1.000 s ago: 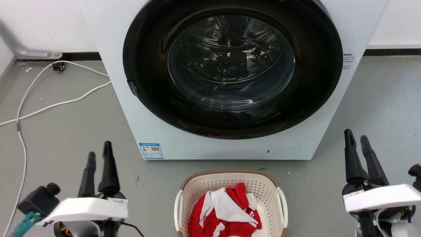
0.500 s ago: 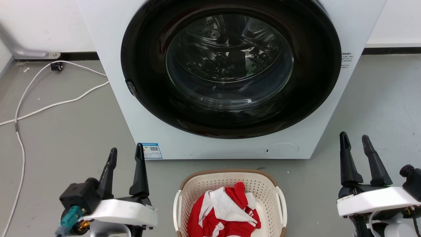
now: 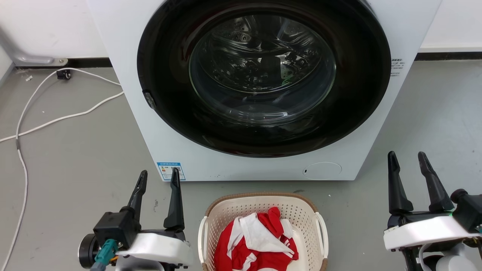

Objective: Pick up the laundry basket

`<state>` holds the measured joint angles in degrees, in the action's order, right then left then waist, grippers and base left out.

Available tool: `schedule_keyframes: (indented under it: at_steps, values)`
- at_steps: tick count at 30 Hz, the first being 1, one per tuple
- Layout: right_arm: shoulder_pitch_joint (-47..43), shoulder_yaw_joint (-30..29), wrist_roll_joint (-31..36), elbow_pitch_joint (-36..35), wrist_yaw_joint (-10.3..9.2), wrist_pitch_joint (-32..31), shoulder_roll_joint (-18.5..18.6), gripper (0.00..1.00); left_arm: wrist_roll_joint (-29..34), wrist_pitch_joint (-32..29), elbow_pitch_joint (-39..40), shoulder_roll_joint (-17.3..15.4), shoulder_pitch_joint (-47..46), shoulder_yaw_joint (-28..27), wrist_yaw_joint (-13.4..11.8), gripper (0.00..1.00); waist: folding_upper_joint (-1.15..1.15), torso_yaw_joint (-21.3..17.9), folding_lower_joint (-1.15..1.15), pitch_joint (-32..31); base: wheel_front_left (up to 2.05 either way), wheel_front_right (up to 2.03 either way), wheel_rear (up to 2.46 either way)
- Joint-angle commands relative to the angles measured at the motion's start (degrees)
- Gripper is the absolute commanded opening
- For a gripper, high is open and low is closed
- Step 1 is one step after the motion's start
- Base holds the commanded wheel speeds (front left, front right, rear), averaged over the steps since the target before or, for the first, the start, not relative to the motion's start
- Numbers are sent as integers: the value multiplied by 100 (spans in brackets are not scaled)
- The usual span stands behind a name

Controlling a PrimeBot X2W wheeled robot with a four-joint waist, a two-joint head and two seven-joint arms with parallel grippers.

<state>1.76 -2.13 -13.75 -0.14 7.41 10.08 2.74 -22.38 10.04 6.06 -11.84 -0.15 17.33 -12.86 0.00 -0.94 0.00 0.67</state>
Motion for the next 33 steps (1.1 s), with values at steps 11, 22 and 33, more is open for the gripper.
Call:
schedule_keyframes:
  at_steps: [11,22,33]
  values:
    - [-54,34,835,-148,12,174,21,100,731,186,23,-90,-31,203,85,100,0,-16,0,14,0,0,0]
    - [-94,-72,909,-55,7,308,21,100,736,305,109,308,193,-211,412,100,0,-25,0,33,0,0,0]
    - [-103,-73,1080,98,7,410,21,100,1111,420,-143,749,393,-863,1159,100,0,-28,0,31,0,0,0]
